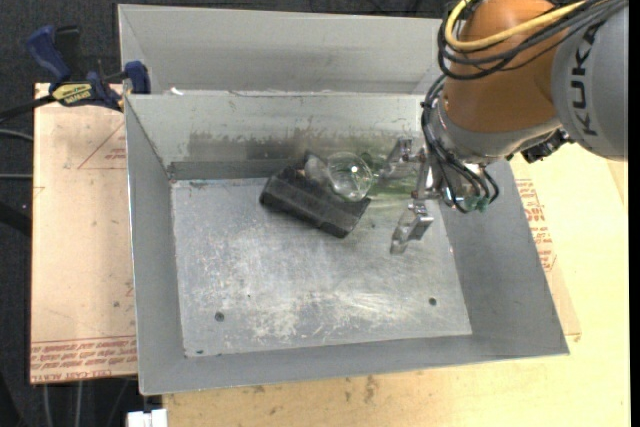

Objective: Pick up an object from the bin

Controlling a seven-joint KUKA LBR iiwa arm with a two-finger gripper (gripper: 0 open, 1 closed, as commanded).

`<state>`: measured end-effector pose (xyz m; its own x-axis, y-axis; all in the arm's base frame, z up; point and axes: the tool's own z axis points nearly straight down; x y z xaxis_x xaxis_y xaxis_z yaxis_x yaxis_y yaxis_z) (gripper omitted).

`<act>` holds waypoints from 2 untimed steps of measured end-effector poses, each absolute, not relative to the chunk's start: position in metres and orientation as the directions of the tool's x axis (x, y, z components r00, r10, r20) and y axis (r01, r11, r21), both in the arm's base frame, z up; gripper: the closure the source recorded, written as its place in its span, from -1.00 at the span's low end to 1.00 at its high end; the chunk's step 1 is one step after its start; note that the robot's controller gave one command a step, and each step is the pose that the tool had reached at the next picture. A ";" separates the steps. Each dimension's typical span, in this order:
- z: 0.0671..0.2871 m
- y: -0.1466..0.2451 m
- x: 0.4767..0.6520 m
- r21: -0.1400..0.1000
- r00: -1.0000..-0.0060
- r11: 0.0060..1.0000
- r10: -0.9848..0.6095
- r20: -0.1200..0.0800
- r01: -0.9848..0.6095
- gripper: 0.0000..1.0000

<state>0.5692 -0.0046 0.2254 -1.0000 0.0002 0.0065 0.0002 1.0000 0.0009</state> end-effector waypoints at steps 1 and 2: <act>0.230 -0.005 0.571 0.001 -1.000 1.000 0.000 -0.001 0.000 -1.00; 0.185 0.029 0.603 0.000 -0.999 0.999 -0.042 -0.012 -0.042 -1.00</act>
Offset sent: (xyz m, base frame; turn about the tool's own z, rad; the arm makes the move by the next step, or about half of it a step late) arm 0.0487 0.0558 -0.0764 -0.0696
